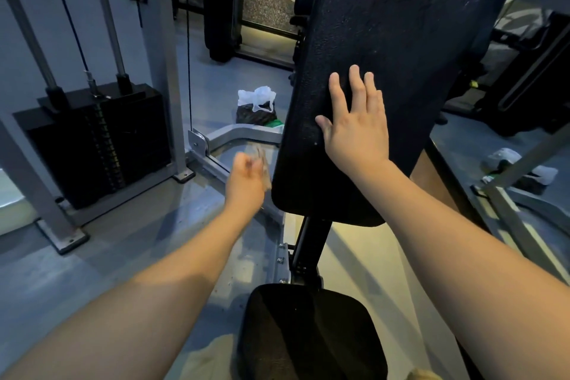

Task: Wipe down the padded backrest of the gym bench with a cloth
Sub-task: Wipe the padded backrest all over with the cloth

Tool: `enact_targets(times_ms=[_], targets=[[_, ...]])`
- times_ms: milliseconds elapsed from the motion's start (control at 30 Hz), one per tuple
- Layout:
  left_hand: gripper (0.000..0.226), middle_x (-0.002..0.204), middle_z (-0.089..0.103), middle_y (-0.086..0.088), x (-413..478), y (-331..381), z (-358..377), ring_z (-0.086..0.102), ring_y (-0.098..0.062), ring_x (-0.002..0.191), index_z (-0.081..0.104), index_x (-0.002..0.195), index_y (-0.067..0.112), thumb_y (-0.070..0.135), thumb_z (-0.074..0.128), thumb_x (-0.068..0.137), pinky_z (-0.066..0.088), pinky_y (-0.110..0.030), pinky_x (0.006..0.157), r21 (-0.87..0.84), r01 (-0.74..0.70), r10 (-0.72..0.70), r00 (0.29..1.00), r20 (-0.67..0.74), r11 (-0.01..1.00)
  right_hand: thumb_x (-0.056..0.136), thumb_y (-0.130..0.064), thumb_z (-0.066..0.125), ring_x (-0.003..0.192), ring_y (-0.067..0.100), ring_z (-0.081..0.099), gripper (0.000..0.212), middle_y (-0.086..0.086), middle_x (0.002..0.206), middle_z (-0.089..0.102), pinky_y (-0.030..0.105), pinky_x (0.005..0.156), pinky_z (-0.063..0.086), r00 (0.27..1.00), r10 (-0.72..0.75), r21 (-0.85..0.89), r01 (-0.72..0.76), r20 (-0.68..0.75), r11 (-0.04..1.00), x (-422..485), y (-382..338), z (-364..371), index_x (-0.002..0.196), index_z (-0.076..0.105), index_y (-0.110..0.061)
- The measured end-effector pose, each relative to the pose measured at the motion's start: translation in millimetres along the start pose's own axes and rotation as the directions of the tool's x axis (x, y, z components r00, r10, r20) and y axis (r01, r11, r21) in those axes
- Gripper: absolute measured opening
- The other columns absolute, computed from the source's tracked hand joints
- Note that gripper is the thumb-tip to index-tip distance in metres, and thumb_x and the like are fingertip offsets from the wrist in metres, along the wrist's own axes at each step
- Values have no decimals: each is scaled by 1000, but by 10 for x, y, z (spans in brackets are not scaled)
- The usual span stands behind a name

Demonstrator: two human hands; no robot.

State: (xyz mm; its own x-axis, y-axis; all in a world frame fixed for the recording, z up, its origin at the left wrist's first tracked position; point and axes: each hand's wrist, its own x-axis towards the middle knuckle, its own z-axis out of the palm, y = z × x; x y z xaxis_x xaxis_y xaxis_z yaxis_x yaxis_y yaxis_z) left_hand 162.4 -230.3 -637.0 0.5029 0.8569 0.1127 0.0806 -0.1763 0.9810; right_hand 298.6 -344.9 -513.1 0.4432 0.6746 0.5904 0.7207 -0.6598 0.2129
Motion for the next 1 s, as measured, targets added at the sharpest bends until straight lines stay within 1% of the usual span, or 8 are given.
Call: enact_targets(times_ms=[100,233,367,500,600,733,867,1000], targets=[[15,74,54,1,-117,289,114,52,-8,65,48,96,13,24,44,106,38,-24,57,47,-181,182,983,-16,982,106,-48,45,157,39,10,71,17,170,11,53,127,18,1000,-11,23,11,1,1000,-22,6,-26,164,18,-18],[34,102,66,-1,-604,6,196,63,-22,90,48,138,12,9,41,105,35,-16,59,148,-170,156,982,102,974,105,-47,48,157,39,8,72,17,170,12,52,127,16,999,-27,49,25,25,998,-48,25,-87,164,19,-18],[9,99,72,-5,-354,111,-42,69,-24,96,53,97,16,9,49,101,52,-30,73,104,-126,117,989,87,987,102,-41,54,154,38,21,64,17,165,25,53,126,21,999,-35,121,35,-7,992,-107,69,-135,158,36,-16],[12,89,65,1,-23,734,-205,63,-17,82,51,89,30,29,54,102,50,-35,73,-42,-251,249,968,-38,967,96,-38,63,132,32,44,47,12,145,44,50,109,39,994,-59,294,83,-88,952,-214,39,-199,136,56,-16],[9,112,62,-8,175,1136,-241,66,-22,98,61,96,33,41,56,95,55,-47,90,-160,-230,239,970,40,960,99,-40,63,120,23,46,43,3,135,42,42,104,43,994,-99,509,107,-42,854,-214,35,-299,135,55,-19],[21,104,70,-12,147,1470,-189,69,-23,93,58,118,11,21,42,108,59,-43,80,-545,108,128,917,378,832,102,-39,61,128,14,44,47,-3,135,40,25,109,37,996,24,795,-81,83,601,-141,64,-478,144,49,-22],[23,94,72,-6,43,1567,-39,68,-18,83,55,123,7,20,43,108,58,-31,64,-463,124,128,870,475,878,99,-30,68,90,0,59,13,-7,102,63,14,81,45,978,87,901,-209,190,379,-115,165,-652,104,67,-18],[15,94,64,-7,145,1761,128,62,-17,83,56,117,13,17,45,107,59,-36,70,-315,3,113,931,347,949,98,-29,66,61,-3,47,24,-12,71,52,11,58,39,947,238,896,-289,216,336,-72,380,-743,79,55,-20]])
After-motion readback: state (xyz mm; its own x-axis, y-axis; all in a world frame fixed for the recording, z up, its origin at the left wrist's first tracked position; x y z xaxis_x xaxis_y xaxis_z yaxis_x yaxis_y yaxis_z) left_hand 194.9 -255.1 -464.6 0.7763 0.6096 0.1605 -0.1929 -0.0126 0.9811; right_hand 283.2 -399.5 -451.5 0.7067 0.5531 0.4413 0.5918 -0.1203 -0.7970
